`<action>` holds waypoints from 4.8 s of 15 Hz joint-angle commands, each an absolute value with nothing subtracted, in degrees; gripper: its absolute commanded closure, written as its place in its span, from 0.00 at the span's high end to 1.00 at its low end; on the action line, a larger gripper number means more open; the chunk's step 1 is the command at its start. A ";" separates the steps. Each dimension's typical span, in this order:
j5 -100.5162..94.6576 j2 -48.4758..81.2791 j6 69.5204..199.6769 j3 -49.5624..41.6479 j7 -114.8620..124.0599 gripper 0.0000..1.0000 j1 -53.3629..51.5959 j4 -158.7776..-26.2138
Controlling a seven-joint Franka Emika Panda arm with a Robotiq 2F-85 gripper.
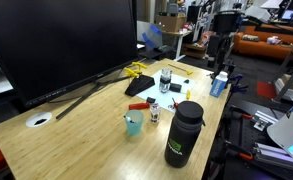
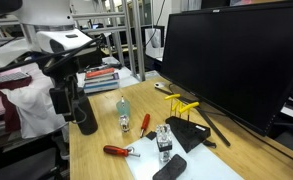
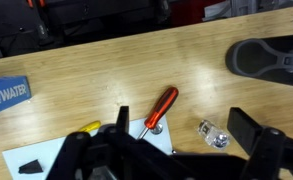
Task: Take the glass bottle on the board and put it on the desk
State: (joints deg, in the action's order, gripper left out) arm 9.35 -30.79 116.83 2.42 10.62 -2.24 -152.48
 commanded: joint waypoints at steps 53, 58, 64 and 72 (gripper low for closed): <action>-17.87 14.11 152.73 -5.03 35.59 1.00 -2.15 -131.47; -12.80 16.16 152.89 -5.37 33.09 1.00 -2.03 -129.89; -6.59 17.55 153.07 -5.38 30.40 1.00 -1.81 -128.84; -0.26 17.69 153.76 -5.29 27.26 0.37 -1.50 -128.54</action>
State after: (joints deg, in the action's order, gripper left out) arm -2.04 17.11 152.94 -4.80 29.08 -1.31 -129.08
